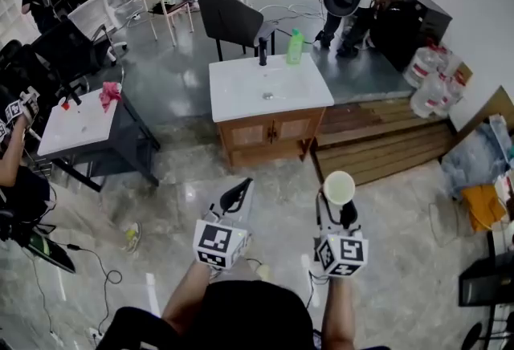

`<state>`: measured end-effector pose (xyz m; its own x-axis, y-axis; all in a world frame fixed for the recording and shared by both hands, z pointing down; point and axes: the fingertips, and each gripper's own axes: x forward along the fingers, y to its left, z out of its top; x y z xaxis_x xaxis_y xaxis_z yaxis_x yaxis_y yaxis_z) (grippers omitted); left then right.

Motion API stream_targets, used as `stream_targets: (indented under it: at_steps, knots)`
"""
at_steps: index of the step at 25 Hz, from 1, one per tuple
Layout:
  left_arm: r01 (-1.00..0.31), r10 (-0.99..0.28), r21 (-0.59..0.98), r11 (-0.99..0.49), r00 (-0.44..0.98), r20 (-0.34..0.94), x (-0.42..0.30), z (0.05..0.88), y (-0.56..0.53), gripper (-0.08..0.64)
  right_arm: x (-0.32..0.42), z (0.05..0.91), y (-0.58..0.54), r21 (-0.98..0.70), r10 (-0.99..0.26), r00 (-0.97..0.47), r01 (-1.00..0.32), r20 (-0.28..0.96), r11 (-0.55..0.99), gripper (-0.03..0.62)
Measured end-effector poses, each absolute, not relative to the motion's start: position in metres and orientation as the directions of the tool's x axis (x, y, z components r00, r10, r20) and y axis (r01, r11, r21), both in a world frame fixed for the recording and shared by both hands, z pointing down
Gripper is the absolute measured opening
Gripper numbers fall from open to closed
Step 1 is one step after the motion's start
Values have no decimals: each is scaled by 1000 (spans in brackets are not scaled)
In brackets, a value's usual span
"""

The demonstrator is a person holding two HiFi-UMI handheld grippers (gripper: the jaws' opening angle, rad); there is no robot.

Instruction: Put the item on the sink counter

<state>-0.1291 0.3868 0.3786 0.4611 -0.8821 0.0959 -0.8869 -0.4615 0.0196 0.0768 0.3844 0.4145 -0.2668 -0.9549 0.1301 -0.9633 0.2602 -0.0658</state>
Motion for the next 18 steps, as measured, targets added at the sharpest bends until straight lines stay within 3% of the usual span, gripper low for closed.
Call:
stream_targets:
  at_steps: [18]
  knots:
    - [-853, -843, 31, -522, 521, 134, -77, 388, 314, 2, 116, 423, 325, -95, -961, -240, -969, 141, 228, 264]
